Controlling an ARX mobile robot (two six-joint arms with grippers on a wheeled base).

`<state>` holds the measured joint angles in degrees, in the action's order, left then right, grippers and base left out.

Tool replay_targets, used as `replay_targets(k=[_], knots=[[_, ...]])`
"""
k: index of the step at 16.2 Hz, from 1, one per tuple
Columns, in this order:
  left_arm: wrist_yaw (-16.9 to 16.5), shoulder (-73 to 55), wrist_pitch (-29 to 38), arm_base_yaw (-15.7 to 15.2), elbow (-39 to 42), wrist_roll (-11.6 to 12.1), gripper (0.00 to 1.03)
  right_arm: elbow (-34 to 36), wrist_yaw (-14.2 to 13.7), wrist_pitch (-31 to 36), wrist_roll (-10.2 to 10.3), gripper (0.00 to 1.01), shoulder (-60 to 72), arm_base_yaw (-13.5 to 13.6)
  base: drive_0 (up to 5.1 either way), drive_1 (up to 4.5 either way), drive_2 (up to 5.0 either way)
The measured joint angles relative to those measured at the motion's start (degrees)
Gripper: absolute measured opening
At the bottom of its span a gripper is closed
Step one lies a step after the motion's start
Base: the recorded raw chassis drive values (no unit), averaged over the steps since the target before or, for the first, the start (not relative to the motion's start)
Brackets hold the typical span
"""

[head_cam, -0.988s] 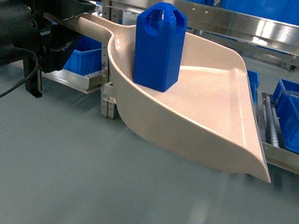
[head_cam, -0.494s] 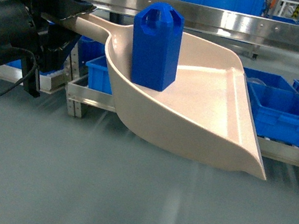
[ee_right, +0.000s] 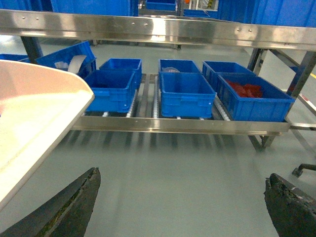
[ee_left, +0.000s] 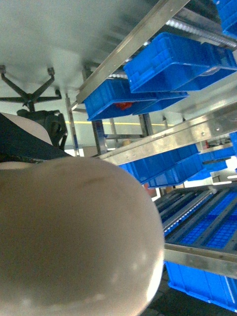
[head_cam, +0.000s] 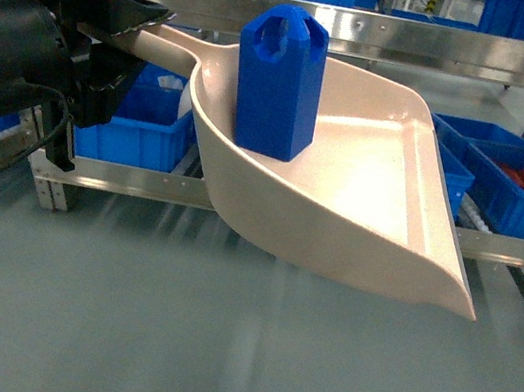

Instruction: Place part in tray to right shelf

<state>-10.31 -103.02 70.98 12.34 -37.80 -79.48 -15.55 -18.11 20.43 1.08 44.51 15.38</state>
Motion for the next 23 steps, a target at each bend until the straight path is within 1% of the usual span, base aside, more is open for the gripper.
replay_targets(k=[23], knots=[[0.02,0.02,0.11,-0.07,0.00,-0.02,0.16,0.00,-0.02,0.09,0.00,0.98,0.00,0.00,-1.6,-1.56,-1.6]])
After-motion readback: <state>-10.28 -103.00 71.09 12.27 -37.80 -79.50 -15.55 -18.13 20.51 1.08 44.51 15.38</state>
